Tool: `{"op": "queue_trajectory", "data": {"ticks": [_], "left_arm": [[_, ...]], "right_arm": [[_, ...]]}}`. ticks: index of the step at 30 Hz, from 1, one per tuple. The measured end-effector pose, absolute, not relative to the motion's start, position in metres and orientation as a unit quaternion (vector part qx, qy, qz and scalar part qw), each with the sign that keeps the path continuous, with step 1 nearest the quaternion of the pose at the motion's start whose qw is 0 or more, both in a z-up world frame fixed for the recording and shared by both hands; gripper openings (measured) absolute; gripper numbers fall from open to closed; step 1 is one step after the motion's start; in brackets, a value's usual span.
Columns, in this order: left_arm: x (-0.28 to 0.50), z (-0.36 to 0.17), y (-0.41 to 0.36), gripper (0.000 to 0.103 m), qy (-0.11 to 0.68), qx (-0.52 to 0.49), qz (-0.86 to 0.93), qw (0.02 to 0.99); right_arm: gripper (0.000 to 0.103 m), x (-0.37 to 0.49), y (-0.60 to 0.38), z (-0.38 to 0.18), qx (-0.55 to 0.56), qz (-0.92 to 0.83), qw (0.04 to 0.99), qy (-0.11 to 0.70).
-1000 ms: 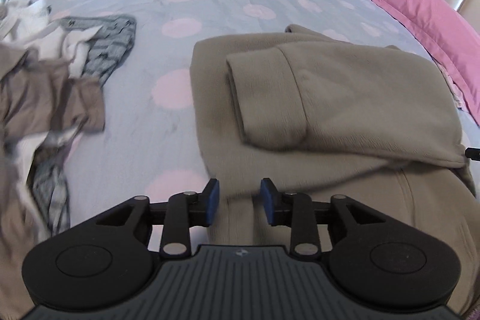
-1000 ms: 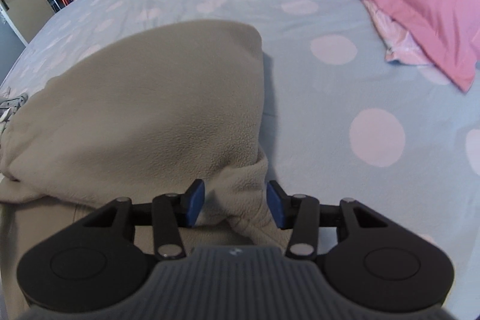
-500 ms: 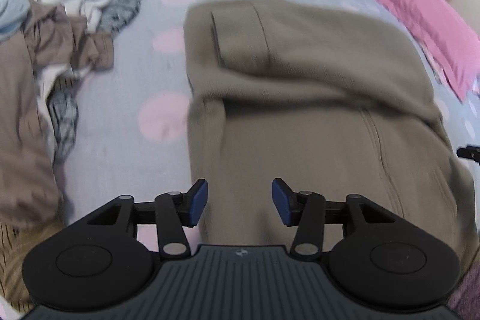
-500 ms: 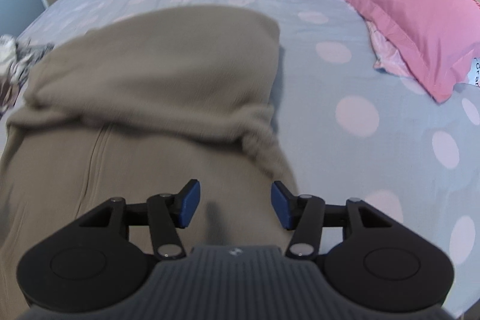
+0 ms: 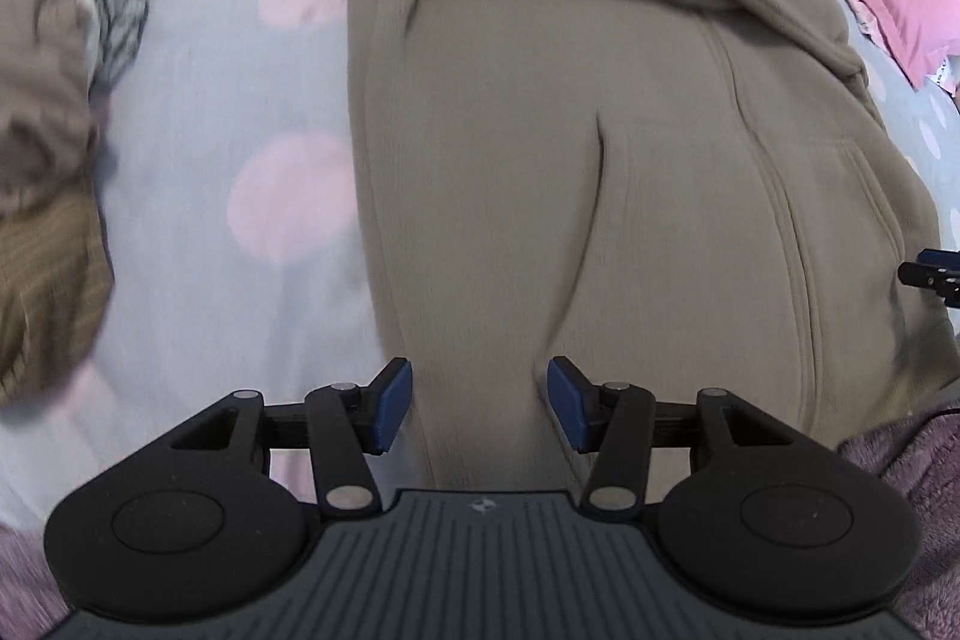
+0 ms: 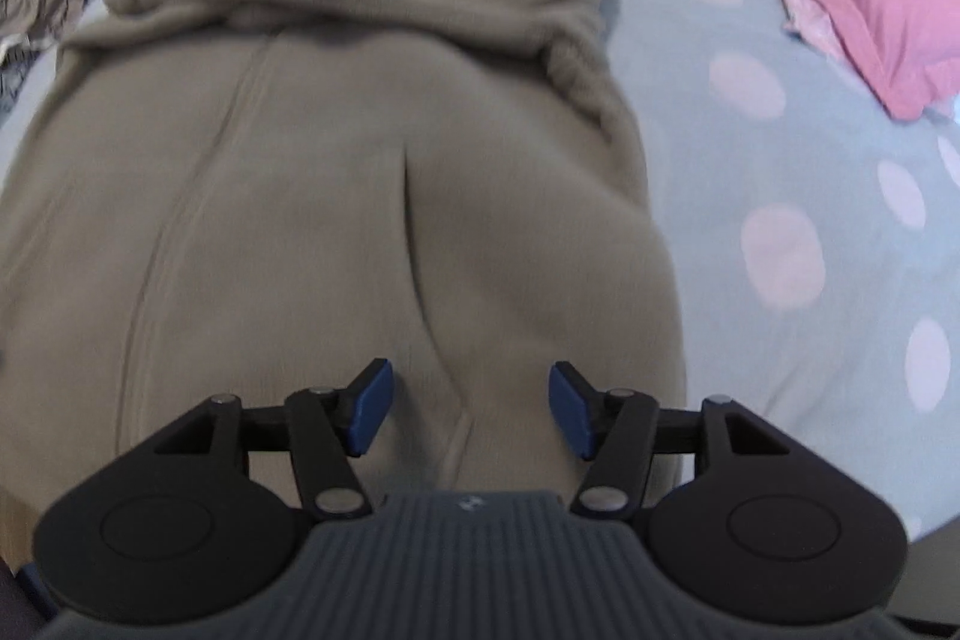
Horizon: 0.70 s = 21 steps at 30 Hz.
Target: Fold clothes
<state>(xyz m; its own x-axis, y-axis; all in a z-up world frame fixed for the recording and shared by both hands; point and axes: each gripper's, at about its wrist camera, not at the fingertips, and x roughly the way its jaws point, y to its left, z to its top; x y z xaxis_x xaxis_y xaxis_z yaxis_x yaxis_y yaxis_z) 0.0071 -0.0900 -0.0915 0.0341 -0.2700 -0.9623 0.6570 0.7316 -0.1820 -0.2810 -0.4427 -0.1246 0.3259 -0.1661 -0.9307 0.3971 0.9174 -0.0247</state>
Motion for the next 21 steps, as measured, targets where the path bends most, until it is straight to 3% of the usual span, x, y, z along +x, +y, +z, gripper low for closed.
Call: {"op": "queue_trajectory", "data": {"ticks": [7, 21], "left_arm": [[-0.012, -0.107, -0.078, 0.048, 0.647, 0.178, -0.310, 0.673], [-0.021, -0.108, -0.065, 0.049, 0.663, 0.172, -0.294, 0.666]], "right_arm": [[0.062, -0.300, -0.443, -0.137, 0.119, -0.183, 0.776, 0.591], [0.062, -0.343, -0.462, -0.125, 0.184, -0.262, 0.747, 0.583]]}}
